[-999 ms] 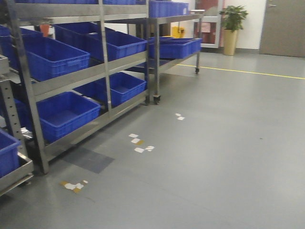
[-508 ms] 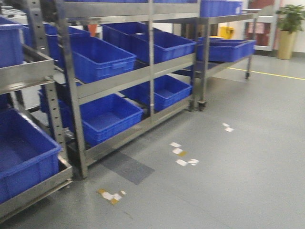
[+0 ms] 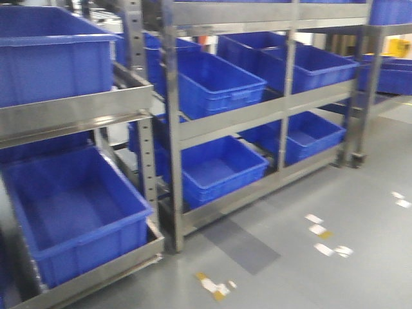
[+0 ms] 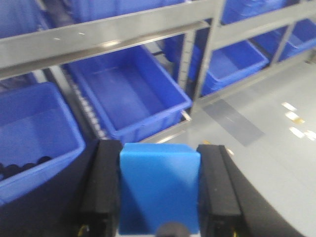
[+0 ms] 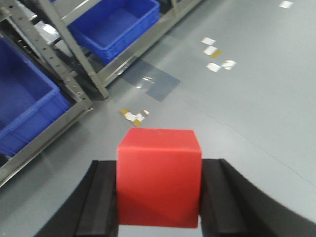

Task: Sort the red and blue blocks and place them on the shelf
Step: 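Turn the base toward the metal shelf of blue bins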

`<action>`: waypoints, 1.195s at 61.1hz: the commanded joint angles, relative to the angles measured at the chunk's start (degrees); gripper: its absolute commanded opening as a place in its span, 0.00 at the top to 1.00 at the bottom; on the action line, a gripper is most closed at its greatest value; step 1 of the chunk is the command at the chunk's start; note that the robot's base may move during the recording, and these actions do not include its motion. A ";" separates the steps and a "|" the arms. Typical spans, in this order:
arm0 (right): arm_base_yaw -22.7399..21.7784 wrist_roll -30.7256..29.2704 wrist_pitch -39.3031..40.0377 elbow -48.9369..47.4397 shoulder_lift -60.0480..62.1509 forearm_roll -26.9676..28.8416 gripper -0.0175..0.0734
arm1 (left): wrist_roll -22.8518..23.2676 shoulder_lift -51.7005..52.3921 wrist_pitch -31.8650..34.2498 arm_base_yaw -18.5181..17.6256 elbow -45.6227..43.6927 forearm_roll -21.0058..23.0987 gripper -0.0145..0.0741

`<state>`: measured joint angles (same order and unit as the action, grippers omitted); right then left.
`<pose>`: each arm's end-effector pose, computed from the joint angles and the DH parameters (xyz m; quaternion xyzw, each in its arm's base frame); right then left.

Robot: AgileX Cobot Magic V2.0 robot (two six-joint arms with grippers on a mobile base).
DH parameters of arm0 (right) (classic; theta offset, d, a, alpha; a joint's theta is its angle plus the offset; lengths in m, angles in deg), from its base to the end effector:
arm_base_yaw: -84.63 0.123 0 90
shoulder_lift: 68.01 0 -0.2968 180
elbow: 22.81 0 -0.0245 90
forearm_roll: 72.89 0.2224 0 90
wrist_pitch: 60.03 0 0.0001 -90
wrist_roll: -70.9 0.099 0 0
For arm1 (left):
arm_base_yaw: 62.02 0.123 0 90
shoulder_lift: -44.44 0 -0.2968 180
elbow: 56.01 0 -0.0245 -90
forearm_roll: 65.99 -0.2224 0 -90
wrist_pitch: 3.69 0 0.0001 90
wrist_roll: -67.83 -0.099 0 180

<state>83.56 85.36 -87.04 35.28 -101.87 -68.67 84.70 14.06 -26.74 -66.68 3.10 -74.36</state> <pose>0.0633 0.0021 0.2574 0.1359 0.8503 0.0900 0.5004 0.0578 0.0010 0.2620 -0.0485 0.8290 -0.0435 0.5555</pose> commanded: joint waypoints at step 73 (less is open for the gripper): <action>-0.31 -0.33 4.44 -1.48 -0.09 -0.22 0.73 | 0.40 -0.36 4.29 0.05 -1.62 -0.15 0.70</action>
<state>83.56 85.36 -87.04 35.28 -101.87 -68.67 84.70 14.06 -26.74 -66.68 3.10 -74.36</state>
